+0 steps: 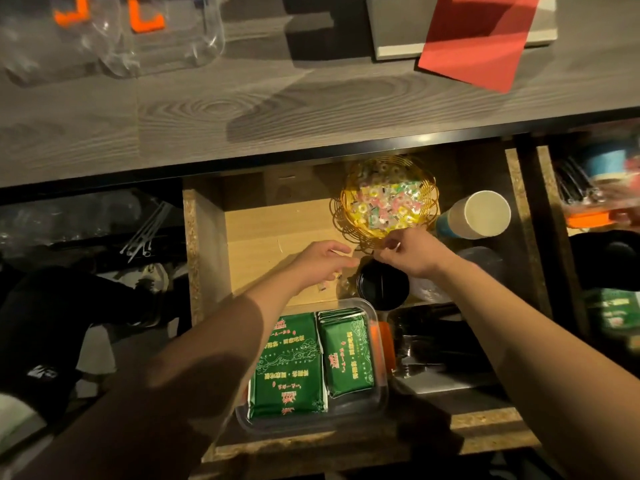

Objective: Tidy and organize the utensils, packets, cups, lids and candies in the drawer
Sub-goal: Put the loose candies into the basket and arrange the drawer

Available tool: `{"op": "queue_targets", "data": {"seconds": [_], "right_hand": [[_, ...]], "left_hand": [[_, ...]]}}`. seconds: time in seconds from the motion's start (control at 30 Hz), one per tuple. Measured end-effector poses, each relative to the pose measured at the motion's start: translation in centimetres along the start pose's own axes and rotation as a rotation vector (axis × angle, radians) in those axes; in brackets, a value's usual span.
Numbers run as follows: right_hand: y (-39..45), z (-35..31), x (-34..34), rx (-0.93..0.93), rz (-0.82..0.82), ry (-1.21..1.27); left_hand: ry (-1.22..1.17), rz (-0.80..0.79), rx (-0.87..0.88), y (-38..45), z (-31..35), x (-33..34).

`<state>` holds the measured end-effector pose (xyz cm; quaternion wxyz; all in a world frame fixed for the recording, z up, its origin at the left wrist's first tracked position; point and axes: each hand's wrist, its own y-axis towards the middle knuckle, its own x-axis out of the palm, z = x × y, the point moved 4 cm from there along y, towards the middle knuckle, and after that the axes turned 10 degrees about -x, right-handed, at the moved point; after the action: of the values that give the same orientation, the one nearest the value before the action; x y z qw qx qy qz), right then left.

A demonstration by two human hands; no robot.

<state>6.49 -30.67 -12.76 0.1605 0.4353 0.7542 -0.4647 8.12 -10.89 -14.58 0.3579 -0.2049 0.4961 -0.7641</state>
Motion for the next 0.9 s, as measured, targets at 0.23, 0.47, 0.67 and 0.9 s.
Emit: {"op": "queue_targets", "data": {"seconds": [0.23, 0.47, 0.67, 0.9], "right_hand": [[-0.2, 1.0, 0.7, 0.028, -0.355, -0.151], [0.9, 0.3, 1.2, 0.058, -0.524, -0.247], [1.4, -0.2, 1.4, 0.077, -0.563, -0.197], [0.9, 0.1, 0.0, 0.099, -0.42, 0.063]], "left_hand": [[0.194, -0.132, -0.12, 1.7, -0.2, 2.6], [0.237, -0.1, -0.162, 2.1, -0.1, 3.5], [0.218, -0.089, -0.162, 2.0, 0.2, 4.0], [0.06, -0.087, -0.128, 1.4, 0.7, 2.6]]}}
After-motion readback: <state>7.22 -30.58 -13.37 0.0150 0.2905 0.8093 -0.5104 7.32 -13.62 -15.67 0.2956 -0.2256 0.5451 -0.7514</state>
